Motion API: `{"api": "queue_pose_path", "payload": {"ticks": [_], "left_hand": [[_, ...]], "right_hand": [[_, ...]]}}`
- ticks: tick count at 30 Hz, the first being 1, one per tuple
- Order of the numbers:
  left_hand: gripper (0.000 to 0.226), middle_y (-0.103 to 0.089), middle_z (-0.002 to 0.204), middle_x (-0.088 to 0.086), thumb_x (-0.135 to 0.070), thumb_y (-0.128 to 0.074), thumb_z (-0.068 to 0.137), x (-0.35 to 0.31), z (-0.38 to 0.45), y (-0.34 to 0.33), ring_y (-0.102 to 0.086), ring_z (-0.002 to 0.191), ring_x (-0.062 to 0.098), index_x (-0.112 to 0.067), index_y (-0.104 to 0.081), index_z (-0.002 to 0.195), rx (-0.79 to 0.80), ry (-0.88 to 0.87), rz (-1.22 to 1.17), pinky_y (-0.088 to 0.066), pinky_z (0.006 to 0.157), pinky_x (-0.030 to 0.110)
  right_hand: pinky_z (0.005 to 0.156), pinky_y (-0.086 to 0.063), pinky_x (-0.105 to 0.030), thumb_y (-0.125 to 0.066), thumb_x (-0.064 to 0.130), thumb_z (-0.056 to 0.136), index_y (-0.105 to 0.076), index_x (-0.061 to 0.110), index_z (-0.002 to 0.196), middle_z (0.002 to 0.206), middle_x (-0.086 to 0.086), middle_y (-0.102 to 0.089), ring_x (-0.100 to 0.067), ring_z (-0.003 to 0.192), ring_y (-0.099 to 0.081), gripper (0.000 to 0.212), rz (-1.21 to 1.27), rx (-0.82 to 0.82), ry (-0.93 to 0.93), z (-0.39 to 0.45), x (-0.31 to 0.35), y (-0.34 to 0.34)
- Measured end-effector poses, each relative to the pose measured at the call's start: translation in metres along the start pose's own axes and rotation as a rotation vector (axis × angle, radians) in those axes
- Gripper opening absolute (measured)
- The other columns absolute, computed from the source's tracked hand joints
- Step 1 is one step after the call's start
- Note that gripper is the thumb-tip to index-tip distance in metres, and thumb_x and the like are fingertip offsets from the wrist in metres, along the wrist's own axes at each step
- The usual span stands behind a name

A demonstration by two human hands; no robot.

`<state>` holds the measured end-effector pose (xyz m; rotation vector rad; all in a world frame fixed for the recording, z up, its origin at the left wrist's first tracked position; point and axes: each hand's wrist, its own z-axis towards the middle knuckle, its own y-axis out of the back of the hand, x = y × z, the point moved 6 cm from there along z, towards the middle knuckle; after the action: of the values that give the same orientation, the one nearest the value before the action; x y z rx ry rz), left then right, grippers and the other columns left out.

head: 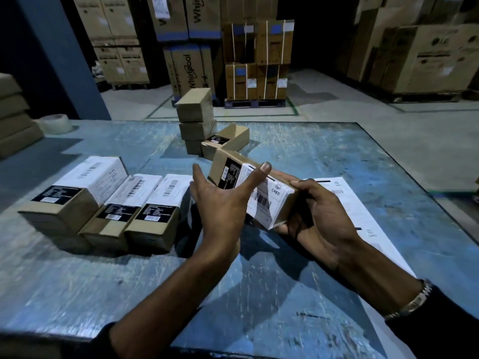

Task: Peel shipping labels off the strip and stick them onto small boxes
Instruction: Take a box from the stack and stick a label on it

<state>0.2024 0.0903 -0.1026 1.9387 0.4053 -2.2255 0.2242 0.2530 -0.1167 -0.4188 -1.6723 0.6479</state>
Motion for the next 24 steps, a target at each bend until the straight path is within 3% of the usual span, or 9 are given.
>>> {"api": "queue_pose_path", "payload": {"ticks": [3, 6, 9, 11, 13, 16, 18, 21, 24], "left_hand": [[0.142, -0.055, 0.151, 0.005, -0.075, -0.1, 0.027, 0.002, -0.006, -0.004, -0.063, 0.131, 0.025, -0.049, -0.034, 0.15, -0.052, 0.064, -0.113, -0.055, 0.106, 0.052], [0.111, -0.066, 0.133, 0.002, -0.06, -0.104, 0.039, 0.001, -0.009, -0.004, -0.071, 0.116, 0.024, -0.04, -0.046, 0.132, -0.054, 0.076, -0.163, -0.062, 0.096, 0.05], [0.071, -0.075, 0.111, -0.015, -0.018, -0.098, 0.065, -0.01, -0.004, 0.001, -0.074, 0.106, 0.012, -0.046, -0.055, 0.113, -0.017, -0.054, -0.087, -0.062, 0.096, 0.047], [0.068, -0.07, 0.102, -0.038, -0.012, -0.092, 0.073, -0.021, -0.006, 0.004, -0.071, 0.103, -0.005, -0.053, -0.052, 0.11, 0.067, -0.194, 0.059, -0.06, 0.096, 0.033], [0.071, -0.061, 0.101, -0.053, -0.019, -0.088, 0.082, -0.028, -0.016, 0.004, -0.064, 0.103, -0.019, -0.06, -0.046, 0.121, 0.203, -0.294, 0.258, -0.053, 0.088, 0.01], [0.072, -0.065, 0.108, -0.044, -0.024, -0.088, 0.085, -0.024, -0.025, 0.005, -0.066, 0.106, -0.014, -0.06, -0.045, 0.131, 0.363, -0.265, 0.34, -0.058, 0.08, 0.013], [0.085, -0.063, 0.127, -0.03, -0.032, -0.094, 0.076, -0.018, -0.03, 0.011, -0.062, 0.119, -0.005, -0.071, -0.04, 0.128, 0.368, -0.261, 0.338, -0.061, 0.094, 0.027], [0.099, -0.052, 0.143, -0.01, -0.044, -0.097, 0.068, -0.015, -0.035, 0.016, -0.052, 0.134, 0.005, -0.05, -0.041, 0.15, 0.335, -0.32, 0.462, -0.052, 0.11, 0.035], [0.097, -0.057, 0.139, -0.01, -0.062, -0.088, 0.064, -0.014, -0.033, 0.017, -0.057, 0.126, 0.003, -0.041, -0.046, 0.15, 0.359, -0.297, 0.528, -0.054, 0.1, 0.027]], "right_hand": [[0.111, -0.038, -0.082, -0.037, 0.022, 0.108, -0.059, 0.007, 0.15, 0.145, -0.018, -0.067, -0.042, 0.14, -0.058, 0.049, -0.01, 0.064, 0.01, -0.002, -0.001, -0.003], [0.099, -0.054, -0.074, -0.044, 0.024, 0.101, -0.06, 0.013, 0.149, 0.144, -0.013, -0.069, -0.036, 0.134, -0.064, 0.051, -0.08, 0.171, 0.002, -0.009, 0.001, -0.011], [0.085, -0.066, -0.057, -0.053, 0.013, 0.099, -0.057, 0.018, 0.15, 0.142, -0.011, -0.07, -0.031, 0.122, -0.072, 0.052, -0.189, 0.208, 0.013, -0.012, -0.006, -0.014], [0.088, -0.064, -0.061, -0.056, 0.002, 0.101, -0.051, 0.018, 0.155, 0.148, -0.008, -0.066, -0.033, 0.125, -0.071, 0.056, -0.219, 0.234, 0.043, -0.011, -0.009, -0.016], [0.092, -0.059, -0.07, -0.061, 0.0, 0.101, -0.048, 0.017, 0.157, 0.15, -0.009, -0.064, -0.035, 0.131, -0.068, 0.059, -0.218, 0.237, 0.065, -0.011, -0.008, -0.016], [0.087, -0.065, -0.061, -0.063, 0.004, 0.097, -0.05, 0.017, 0.154, 0.142, -0.016, -0.069, -0.038, 0.126, -0.07, 0.06, -0.178, 0.189, 0.036, -0.009, -0.008, -0.009], [0.076, -0.068, -0.048, -0.063, 0.006, 0.095, -0.053, 0.016, 0.152, 0.138, -0.02, -0.071, -0.037, 0.12, -0.073, 0.059, -0.153, 0.168, 0.005, -0.008, -0.009, -0.007], [0.073, -0.068, -0.041, -0.064, 0.003, 0.09, -0.057, 0.014, 0.148, 0.133, -0.021, -0.073, -0.034, 0.111, -0.077, 0.059, -0.13, 0.168, -0.025, -0.008, -0.011, -0.007], [0.073, -0.068, -0.04, -0.066, 0.002, 0.087, -0.059, 0.014, 0.146, 0.133, -0.018, -0.074, -0.033, 0.112, -0.077, 0.061, -0.152, 0.16, -0.034, -0.007, -0.013, -0.004]]}}
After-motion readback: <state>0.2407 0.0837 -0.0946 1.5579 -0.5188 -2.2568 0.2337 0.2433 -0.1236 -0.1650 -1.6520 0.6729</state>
